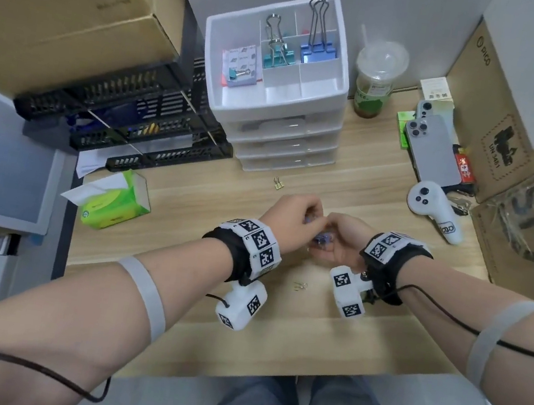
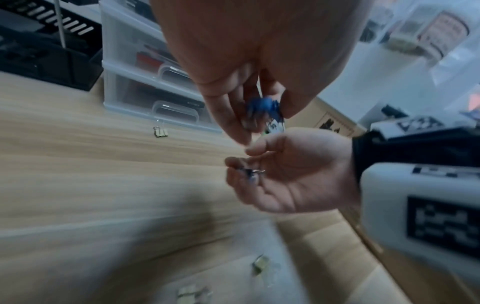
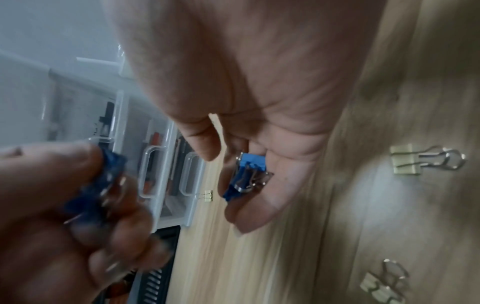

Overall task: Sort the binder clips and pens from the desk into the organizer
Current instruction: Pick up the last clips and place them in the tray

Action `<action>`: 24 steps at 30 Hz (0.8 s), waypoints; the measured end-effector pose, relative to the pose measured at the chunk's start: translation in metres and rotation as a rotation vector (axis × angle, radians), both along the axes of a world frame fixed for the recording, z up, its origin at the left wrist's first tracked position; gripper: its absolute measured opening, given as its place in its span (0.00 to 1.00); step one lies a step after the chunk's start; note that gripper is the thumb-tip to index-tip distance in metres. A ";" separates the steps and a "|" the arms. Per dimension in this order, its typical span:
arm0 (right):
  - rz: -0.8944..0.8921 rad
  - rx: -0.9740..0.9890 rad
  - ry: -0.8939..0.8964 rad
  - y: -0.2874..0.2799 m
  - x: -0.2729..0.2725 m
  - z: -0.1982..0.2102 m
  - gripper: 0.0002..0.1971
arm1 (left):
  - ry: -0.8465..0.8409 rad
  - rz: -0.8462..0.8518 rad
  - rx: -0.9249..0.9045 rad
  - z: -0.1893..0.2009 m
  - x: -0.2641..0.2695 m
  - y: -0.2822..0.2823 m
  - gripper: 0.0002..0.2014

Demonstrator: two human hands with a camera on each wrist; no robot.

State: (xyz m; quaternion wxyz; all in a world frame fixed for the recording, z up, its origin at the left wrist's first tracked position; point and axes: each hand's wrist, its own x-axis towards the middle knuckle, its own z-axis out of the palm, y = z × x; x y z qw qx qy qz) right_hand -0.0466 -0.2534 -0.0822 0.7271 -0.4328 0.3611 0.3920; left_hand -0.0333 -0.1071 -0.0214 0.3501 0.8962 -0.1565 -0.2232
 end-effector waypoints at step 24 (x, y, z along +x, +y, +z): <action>0.205 -0.192 0.048 -0.037 -0.003 -0.003 0.08 | 0.131 -0.024 0.201 -0.033 -0.003 0.036 0.06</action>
